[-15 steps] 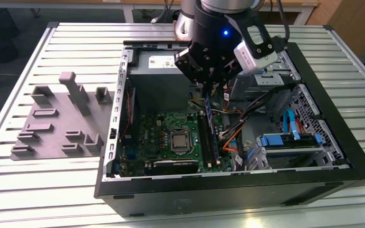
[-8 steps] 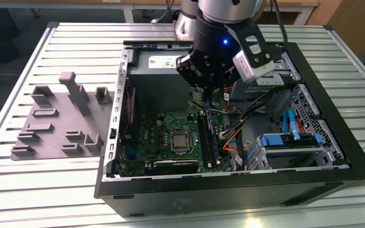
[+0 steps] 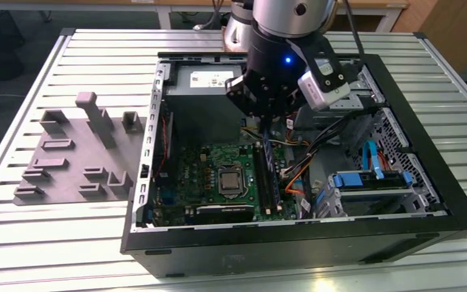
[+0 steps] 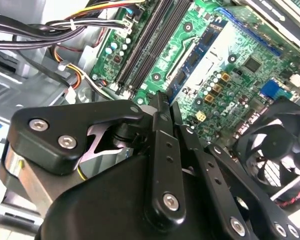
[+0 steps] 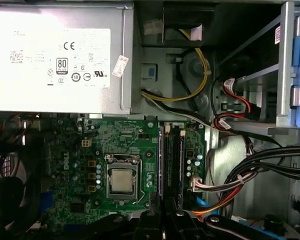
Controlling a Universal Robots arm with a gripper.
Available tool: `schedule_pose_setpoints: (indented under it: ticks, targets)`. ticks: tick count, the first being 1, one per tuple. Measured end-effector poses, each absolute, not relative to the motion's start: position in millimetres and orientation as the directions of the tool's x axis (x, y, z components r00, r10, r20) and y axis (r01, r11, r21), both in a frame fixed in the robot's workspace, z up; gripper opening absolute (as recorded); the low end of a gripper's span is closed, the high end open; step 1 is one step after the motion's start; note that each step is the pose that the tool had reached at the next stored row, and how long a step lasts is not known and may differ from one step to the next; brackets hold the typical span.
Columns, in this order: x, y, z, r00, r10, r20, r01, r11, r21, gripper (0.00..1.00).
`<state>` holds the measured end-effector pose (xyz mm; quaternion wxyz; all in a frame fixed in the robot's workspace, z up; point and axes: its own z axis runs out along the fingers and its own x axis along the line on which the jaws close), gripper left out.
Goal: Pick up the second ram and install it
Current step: 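Insert the second ram into the second slot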
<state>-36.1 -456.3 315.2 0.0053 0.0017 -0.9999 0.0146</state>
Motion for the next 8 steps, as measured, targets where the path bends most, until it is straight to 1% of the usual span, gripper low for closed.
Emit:
schedule_pose_setpoints:
  ticks: [8]
  targets:
    - [-31, -456, 301, -1.0, 0.001, 0.012, 0.0, 1.0, -0.029, 0.14]
